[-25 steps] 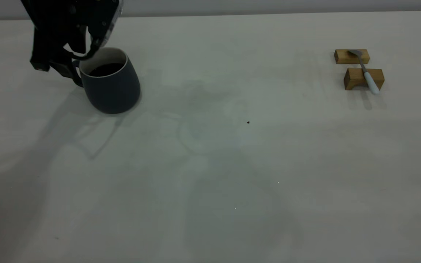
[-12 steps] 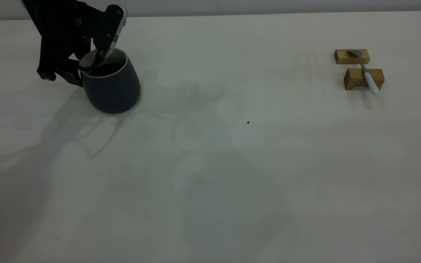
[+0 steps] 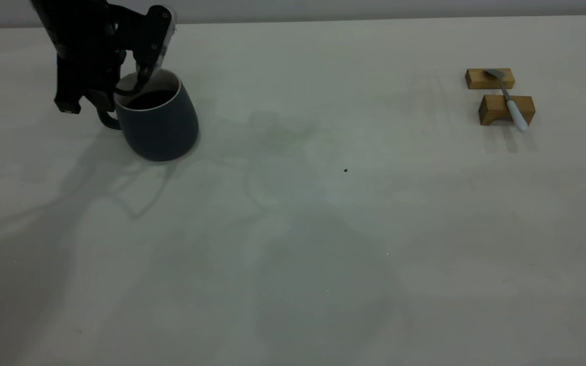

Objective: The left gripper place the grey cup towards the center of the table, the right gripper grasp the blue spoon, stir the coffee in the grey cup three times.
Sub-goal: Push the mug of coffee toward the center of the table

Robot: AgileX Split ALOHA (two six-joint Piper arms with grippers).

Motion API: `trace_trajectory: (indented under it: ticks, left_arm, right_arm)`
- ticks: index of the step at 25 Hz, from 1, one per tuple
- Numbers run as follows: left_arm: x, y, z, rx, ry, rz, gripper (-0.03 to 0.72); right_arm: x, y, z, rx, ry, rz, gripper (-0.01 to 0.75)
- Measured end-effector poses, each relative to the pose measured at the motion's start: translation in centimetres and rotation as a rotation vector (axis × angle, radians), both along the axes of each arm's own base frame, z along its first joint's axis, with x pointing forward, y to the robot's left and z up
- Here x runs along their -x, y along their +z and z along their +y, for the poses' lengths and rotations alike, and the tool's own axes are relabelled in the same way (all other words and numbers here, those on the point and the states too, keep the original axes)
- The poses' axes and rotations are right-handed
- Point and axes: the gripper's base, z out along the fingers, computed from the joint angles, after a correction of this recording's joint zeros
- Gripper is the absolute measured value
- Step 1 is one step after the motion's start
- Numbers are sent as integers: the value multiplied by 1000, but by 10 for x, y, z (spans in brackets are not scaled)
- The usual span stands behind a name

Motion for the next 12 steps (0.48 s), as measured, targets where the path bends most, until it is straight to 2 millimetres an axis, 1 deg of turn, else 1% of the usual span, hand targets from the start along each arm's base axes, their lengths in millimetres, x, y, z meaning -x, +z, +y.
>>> trace_trajectory:
  ticks: [4, 9, 12]
  left_arm:
    - [3, 0, -17, 16, 29, -8, 215]
    - [10, -1, -46, 47, 82, -21, 215]
    - [14, -2, -62, 57, 85, -24, 215]
  right_arm:
    - [0, 0, 0, 0, 0, 0, 240]
    - [0, 0, 0, 0, 0, 0, 240]
    - [0, 0, 0, 0, 0, 0, 240]
